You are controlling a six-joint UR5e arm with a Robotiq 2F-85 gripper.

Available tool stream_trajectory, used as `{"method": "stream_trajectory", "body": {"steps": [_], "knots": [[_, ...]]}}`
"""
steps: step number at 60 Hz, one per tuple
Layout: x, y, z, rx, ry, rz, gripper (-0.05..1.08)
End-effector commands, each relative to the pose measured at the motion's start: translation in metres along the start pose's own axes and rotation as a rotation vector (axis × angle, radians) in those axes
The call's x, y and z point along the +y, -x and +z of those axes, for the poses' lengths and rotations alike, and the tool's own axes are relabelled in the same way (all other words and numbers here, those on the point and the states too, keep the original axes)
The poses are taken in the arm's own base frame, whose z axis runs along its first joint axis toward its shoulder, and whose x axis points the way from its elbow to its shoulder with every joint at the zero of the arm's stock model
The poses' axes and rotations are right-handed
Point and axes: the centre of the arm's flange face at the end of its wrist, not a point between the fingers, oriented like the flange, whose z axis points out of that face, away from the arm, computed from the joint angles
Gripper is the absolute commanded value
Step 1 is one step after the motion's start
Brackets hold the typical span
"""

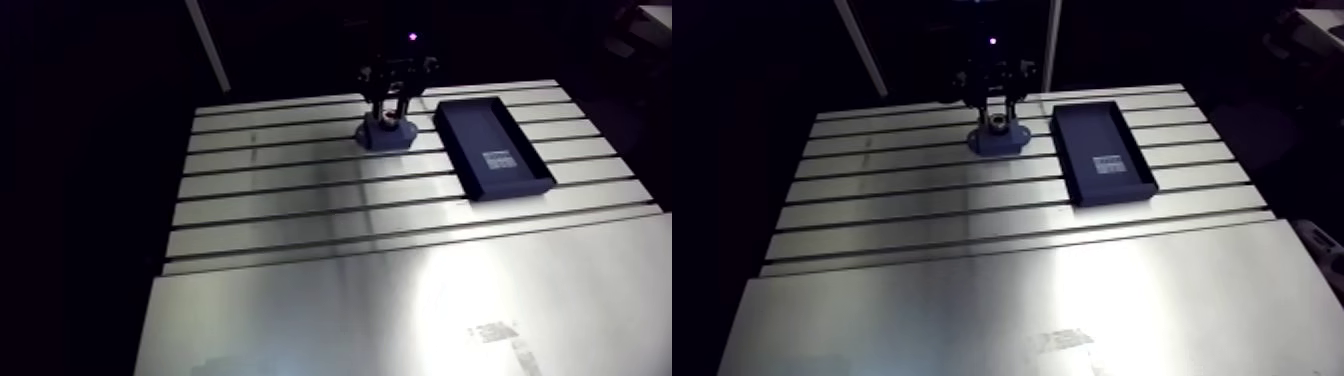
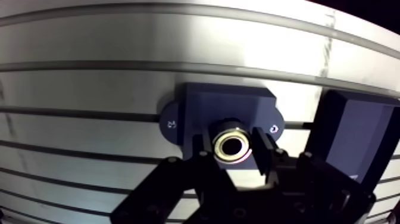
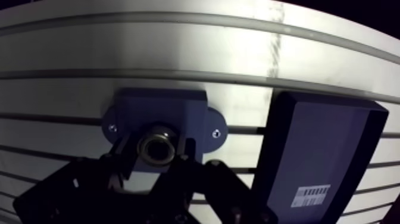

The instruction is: Pick up the bearing and press it into the housing until flush.

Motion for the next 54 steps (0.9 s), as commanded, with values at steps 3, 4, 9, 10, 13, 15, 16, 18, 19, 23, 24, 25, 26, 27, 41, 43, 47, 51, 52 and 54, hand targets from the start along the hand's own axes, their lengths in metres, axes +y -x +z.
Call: {"method": "stream_trajectory", "body": {"steps": [3, 4, 9, 10, 13, 15, 16, 18, 19, 23, 24, 25, 26, 27, 41, 43, 47, 51, 52, 54], "knots": [[-0.0001, -0.0007, 0.0021, -0.002, 0.0, -0.001, 0.8], [-0.0001, -0.0007, 0.0021, -0.002, 0.0, -0.002, 0.8], [-0.0001, -0.0007, 0.0021, -0.002, 0.0, -0.004, 0.8], [-0.0001, -0.0007, 0.0029, -0.003, -0.001, -0.002, 0.8], [-0.0001, -0.0009, 0.0047, -0.006, -0.001, -0.002, 0.8], [0.0, -0.0016, 0.0054, -0.003, -0.001, -0.004, 0.8], [0.0, -0.0016, 0.0054, -0.003, -0.001, -0.004, 0.8], [0.0002, -0.0022, 0.0048, 0.003, 0.001, -0.004, 0.8], [0.0003, -0.0027, 0.0052, 0.006, 0.001, -0.003, 0.8], [0.0002, -0.0028, 0.0052, 0.007, 0.0, -0.005, 0.8], [0.0002, -0.0028, 0.0052, 0.007, 0.0, -0.005, 0.8], [0.0002, -0.0028, 0.0052, 0.007, 0.0, -0.005, 0.8], [0.0002, -0.0031, 0.0059, 0.007, 0.0, -0.004, 0.8], [0.0002, -0.0031, 0.0059, 0.007, 0.0, -0.004, 0.8], [0.0, -0.0032, 0.0081, 0.003, -0.002, -0.005, 0.8], [0.0, -0.0031, 0.0073, 0.005, -0.002, -0.005, 0.8], [0.0001, -0.0035, 0.0065, 0.006, -0.002, -0.005, 0.8], [0.0001, -0.0035, 0.0065, 0.006, -0.002, -0.005, 0.8], [0.0001, -0.0035, 0.0065, 0.006, -0.002, -0.005, 0.8], [0.0001, -0.0035, 0.0057, 0.008, -0.001, -0.005, 0.8]]}}
